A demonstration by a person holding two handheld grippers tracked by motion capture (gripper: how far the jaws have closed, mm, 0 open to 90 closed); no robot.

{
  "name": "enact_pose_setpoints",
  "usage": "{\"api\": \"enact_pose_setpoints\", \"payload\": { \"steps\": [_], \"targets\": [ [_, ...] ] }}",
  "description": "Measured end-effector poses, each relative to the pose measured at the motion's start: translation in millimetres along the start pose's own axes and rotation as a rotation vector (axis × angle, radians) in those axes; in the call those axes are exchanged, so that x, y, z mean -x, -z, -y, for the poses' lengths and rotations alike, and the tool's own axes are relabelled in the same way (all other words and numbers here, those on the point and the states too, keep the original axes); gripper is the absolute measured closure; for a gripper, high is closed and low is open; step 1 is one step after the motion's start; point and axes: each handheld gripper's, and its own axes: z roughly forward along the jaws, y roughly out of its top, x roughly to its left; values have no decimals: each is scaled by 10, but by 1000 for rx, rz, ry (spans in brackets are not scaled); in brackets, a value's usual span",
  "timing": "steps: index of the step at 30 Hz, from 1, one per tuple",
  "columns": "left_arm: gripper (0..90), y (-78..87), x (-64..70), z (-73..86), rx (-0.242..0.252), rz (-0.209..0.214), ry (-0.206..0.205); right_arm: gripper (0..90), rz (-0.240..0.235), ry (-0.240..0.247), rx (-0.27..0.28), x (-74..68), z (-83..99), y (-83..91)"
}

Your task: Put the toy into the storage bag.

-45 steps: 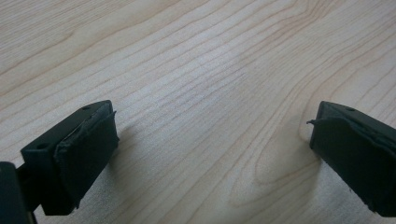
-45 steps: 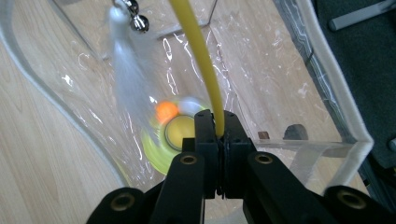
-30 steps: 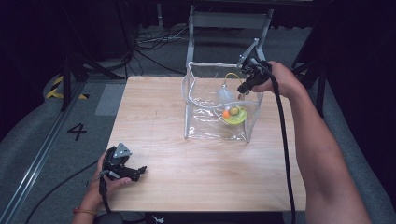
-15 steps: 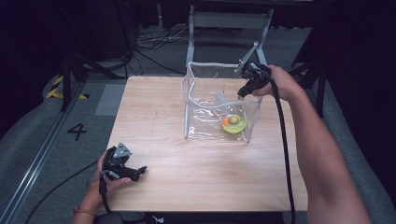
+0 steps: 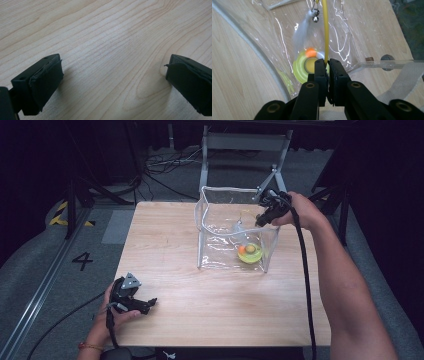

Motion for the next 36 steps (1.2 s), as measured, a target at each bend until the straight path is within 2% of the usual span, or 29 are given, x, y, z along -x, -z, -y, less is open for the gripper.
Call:
{"api": "enact_pose_setpoints", "payload": {
  "steps": [12, 26, 31, 33, 36],
  "targets": [
    [14, -1, 1, 1, 2, -2, 0, 752, 46, -3, 71, -22, 58, 159],
    [14, -2, 2, 1, 2, -3, 1, 670, 103, -7, 139, -130, 137, 401],
    [14, -2, 2, 1, 2, -3, 0, 617, 133, -16, 165, -171, 194, 487],
    [14, -2, 2, 1, 2, -3, 0, 560, 154, -25, 184, -200, 227, 533],
    [14, -2, 2, 1, 2, -3, 0, 529, 176, -41, 213, -235, 284, 580]
  ]
}}
